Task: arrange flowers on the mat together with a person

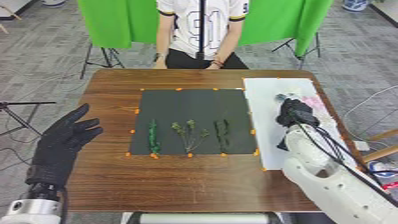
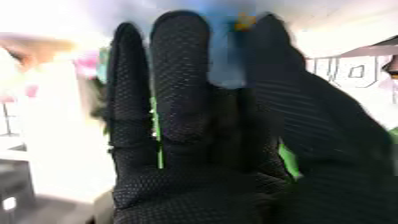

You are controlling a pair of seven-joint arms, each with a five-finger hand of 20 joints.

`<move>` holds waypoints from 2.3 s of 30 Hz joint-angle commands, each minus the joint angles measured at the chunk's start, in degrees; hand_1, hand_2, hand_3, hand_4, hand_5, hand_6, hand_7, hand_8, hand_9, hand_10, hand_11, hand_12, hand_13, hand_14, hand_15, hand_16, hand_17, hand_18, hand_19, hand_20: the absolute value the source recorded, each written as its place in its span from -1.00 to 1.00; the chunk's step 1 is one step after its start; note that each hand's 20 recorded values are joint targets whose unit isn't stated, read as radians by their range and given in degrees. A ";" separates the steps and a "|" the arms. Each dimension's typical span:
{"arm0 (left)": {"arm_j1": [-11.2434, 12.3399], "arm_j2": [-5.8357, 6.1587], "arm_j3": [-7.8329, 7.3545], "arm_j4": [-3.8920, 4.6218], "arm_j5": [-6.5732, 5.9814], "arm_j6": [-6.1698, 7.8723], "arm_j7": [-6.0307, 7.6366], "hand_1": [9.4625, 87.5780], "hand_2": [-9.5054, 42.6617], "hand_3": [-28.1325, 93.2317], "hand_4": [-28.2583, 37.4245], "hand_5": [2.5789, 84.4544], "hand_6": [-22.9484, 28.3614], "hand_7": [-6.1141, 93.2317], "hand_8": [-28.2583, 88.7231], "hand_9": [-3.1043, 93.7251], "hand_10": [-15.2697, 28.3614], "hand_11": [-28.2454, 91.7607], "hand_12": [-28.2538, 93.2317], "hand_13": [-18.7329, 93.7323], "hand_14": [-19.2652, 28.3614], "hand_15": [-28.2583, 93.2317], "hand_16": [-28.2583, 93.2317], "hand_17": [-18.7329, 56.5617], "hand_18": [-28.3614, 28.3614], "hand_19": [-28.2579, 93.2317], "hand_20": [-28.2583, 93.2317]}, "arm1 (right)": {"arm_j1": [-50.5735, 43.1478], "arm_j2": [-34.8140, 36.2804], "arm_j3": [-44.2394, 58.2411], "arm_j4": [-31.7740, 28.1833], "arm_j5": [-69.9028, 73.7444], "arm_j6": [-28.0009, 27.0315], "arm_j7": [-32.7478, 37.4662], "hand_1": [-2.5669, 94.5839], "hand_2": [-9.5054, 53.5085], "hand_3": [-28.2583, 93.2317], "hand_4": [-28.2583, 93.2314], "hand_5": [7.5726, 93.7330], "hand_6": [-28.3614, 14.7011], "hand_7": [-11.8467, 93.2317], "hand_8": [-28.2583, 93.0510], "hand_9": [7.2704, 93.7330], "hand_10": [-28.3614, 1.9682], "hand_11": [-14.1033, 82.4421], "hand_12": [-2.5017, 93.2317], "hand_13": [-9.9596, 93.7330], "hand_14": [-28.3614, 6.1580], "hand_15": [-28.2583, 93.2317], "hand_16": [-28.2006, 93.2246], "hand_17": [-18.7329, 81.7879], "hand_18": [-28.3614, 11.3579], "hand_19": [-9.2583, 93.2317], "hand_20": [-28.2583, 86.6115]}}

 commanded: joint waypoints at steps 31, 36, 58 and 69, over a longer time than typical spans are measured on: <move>-5.59 1.21 -3.58 -2.69 0.05 -3.53 -2.48 -0.73 -0.39 0.76 -1.00 -0.22 0.21 -0.56 -0.70 -0.24 0.63 0.05 -0.37 -0.25 0.92 0.50 -0.74 -0.70 0.87 0.40 -0.28 | 22.99 -25.59 -23.90 0.96 6.91 6.28 -25.50 0.33 -1.00 0.56 -1.00 0.54 0.49 -0.04 -0.55 0.85 0.63 -0.42 -0.15 0.75 0.58 0.44 -0.12 0.14 -0.25 0.81 -0.49; -10.92 2.72 -0.56 -1.42 0.07 -4.37 -3.93 -0.73 -0.39 0.76 -1.00 -0.22 0.21 -0.56 -0.70 -0.24 0.63 0.05 -0.37 -0.25 0.92 0.50 -0.74 -0.70 0.87 0.40 -0.28 | 25.17 -28.48 -29.93 4.73 7.63 6.82 -24.65 0.32 -1.00 0.57 -1.00 0.53 0.49 -0.04 -0.57 0.84 0.63 -0.41 -0.16 0.75 0.58 0.45 -0.13 0.13 -0.25 0.81 -0.48; -15.69 5.45 3.45 -0.07 -0.67 -3.55 -0.89 -0.72 -0.40 0.76 -1.00 -0.22 0.22 -0.56 -0.70 -0.24 0.63 0.05 -0.36 -0.25 0.92 0.50 -0.74 -0.70 0.87 0.40 -0.28 | 32.02 -31.98 -39.85 12.99 4.35 4.58 -21.97 0.26 -1.00 0.45 -1.00 0.51 0.56 -0.25 -0.59 0.85 0.64 -0.45 -0.18 0.74 0.54 0.52 -0.20 0.10 -0.26 0.81 -0.42; -18.58 3.82 4.67 0.57 0.03 -3.58 -2.98 -0.71 -0.40 0.76 -1.00 -0.22 0.21 -0.56 -0.70 -0.24 0.63 0.05 -0.36 -0.25 0.93 0.50 -0.74 -0.70 0.87 0.40 -0.28 | 29.01 -33.52 -35.21 15.76 -5.46 -1.73 -22.83 0.19 -1.00 0.41 -1.00 0.46 0.49 -0.32 -0.60 0.78 0.56 -0.44 -0.21 0.70 0.46 0.52 -0.21 0.07 -0.33 0.81 -0.41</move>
